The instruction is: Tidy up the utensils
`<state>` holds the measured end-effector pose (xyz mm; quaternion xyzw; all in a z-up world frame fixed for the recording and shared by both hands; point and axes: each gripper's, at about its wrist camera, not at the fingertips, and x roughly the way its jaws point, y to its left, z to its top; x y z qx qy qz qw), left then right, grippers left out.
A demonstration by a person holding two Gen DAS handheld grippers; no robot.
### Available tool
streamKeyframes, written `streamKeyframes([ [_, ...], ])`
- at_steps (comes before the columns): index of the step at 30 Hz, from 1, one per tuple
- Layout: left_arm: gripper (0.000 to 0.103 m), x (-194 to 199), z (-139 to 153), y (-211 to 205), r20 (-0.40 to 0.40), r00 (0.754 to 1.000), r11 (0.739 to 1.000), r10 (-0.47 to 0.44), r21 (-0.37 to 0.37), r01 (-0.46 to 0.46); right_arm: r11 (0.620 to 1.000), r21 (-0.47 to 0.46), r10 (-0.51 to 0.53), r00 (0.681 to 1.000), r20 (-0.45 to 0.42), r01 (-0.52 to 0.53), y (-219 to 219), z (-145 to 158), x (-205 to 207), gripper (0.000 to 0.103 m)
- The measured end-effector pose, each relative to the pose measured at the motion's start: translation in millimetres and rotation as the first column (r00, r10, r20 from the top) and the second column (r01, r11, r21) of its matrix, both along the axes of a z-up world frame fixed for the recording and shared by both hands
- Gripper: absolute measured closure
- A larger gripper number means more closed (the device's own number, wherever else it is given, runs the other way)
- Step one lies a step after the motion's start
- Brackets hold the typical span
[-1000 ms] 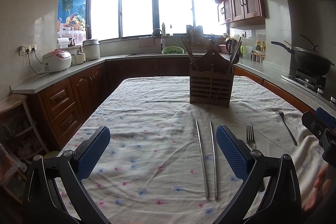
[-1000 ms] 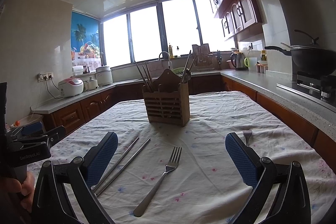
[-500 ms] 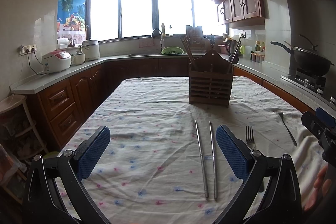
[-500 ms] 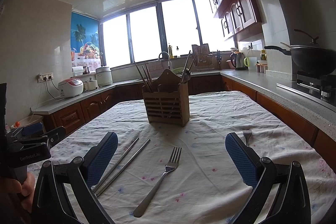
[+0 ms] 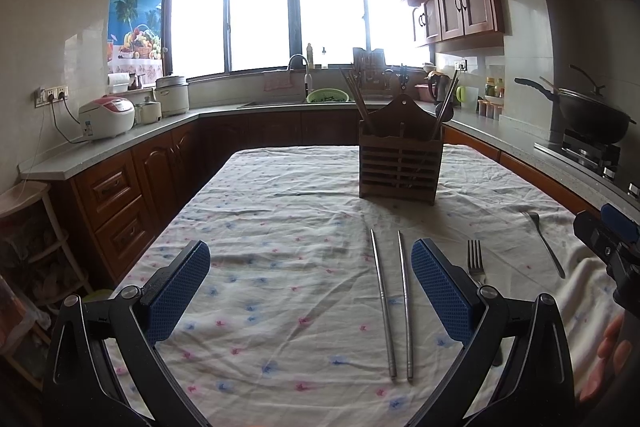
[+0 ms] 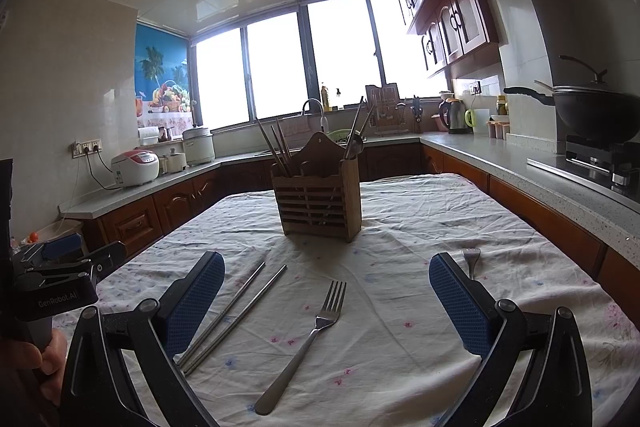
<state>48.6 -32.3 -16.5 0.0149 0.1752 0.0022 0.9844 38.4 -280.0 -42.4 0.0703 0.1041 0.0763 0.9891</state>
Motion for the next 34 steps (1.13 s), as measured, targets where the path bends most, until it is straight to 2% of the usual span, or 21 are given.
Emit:
streamKeyframes([
  [13,0.000,6.0,8.6,-0.2,-0.002,1.000,1.000,-0.019,-0.007,0.019,1.000,0.002,-0.012,1.000,-0.008,0.012,-2.9,-0.8,6.8,0.000],
  [22,0.000,13.0,11.1,-4.1,-0.005,0.999,0.999,-0.036,-0.005,0.036,0.999,0.024,-0.034,0.998,-0.051,0.035,-10.5,-1.3,17.9,0.000],
  [34,0.000,11.7,16.0,-8.1,0.020,0.999,0.999,-0.036,0.002,0.036,0.999,0.038,-0.018,0.997,-0.069,0.021,-9.1,2.3,24.4,0.000],
])
